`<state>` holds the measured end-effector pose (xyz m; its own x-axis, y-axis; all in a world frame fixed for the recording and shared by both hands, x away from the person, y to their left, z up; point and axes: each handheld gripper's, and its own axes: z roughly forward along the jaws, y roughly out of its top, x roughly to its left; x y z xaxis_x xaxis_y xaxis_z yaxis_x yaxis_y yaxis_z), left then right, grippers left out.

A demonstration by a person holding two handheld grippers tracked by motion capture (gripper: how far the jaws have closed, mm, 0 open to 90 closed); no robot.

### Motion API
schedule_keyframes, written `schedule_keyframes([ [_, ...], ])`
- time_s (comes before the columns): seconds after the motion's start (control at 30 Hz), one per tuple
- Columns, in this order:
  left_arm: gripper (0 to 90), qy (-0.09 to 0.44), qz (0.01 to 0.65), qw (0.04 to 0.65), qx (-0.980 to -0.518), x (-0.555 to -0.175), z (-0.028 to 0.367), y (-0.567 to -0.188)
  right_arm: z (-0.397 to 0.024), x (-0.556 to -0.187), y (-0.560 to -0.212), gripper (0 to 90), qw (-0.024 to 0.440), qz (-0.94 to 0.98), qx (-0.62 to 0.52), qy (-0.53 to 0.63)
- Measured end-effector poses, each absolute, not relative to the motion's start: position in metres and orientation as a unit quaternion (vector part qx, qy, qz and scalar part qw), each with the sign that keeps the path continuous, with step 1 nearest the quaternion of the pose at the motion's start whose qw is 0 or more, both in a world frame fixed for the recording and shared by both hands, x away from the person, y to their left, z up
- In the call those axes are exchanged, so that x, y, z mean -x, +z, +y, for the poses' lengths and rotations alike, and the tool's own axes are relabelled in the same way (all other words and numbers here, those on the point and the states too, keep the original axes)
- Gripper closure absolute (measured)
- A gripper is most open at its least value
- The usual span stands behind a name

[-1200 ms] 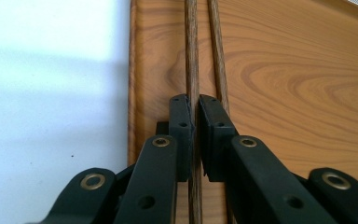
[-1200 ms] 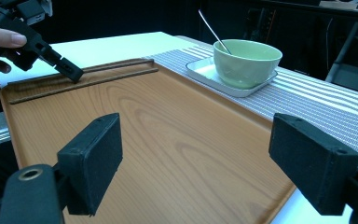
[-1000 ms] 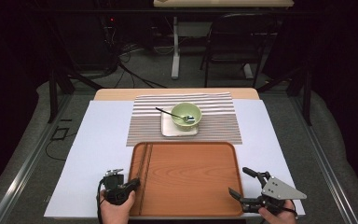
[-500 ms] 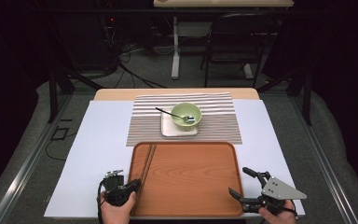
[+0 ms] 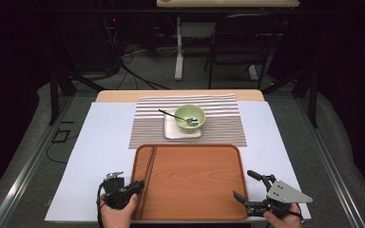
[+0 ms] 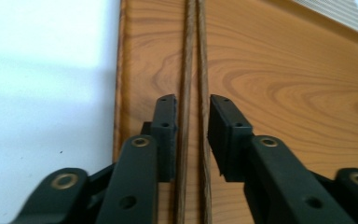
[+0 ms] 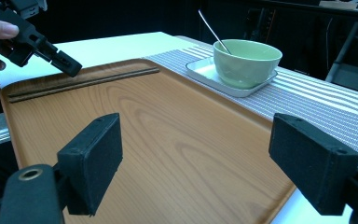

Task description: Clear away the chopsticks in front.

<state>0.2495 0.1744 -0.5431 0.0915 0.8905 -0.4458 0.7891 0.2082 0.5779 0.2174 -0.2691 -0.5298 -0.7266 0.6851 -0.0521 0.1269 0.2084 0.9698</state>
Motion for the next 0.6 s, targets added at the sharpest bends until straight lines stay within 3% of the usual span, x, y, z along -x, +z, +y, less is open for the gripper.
schedule_keyframes([
  [0.37,50.9,0.087,0.648,0.415,-0.633,-0.256,0.173,-0.54,-0.269,-0.218,-0.53,16.8,0.247,0.737,-0.276,0.565],
  [0.6,45.6,0.102,0.639,0.419,-0.637,-0.263,0.172,-0.536,-0.27,-0.219,-0.53,16.8,0.249,0.737,-0.276,0.565],
])
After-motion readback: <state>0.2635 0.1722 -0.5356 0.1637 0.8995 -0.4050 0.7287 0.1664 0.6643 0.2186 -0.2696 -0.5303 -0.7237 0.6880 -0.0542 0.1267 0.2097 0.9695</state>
